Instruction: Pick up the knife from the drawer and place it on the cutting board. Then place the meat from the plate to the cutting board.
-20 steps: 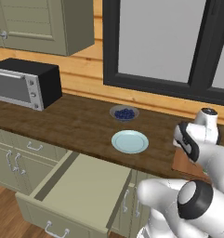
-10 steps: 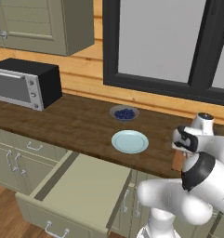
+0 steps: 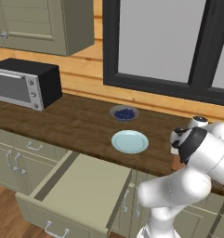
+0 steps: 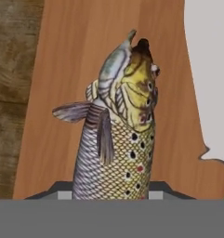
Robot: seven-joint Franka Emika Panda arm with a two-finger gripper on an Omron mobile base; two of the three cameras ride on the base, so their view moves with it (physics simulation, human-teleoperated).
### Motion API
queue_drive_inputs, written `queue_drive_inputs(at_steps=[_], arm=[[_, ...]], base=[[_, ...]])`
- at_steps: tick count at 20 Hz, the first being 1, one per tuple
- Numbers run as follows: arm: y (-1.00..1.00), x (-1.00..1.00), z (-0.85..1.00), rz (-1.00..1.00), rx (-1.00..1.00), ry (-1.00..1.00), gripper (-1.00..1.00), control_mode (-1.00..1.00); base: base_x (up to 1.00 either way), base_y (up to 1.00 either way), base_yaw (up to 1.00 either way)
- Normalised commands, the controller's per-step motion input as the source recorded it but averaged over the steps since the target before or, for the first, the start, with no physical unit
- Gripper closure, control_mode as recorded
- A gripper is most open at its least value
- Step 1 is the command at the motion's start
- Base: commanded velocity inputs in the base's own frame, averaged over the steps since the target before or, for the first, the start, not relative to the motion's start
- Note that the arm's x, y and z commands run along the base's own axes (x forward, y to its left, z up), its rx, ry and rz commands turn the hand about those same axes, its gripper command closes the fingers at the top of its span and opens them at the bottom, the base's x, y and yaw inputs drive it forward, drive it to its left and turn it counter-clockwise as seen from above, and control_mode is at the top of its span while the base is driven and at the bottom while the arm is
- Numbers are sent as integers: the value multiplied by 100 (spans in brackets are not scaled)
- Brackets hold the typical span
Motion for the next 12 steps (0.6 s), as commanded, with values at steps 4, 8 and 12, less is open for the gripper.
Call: queue_drive_inputs(at_steps=[4, 8, 12], arm=[[0, 18, -24, 0, 0, 8, 100, -100], [8, 1, -9, 0, -1, 6, -100, -100], [0, -12, 21, 0, 0, 1, -100, -100]], base=[[0, 0, 0], [0, 0, 0], [0, 0, 0]])
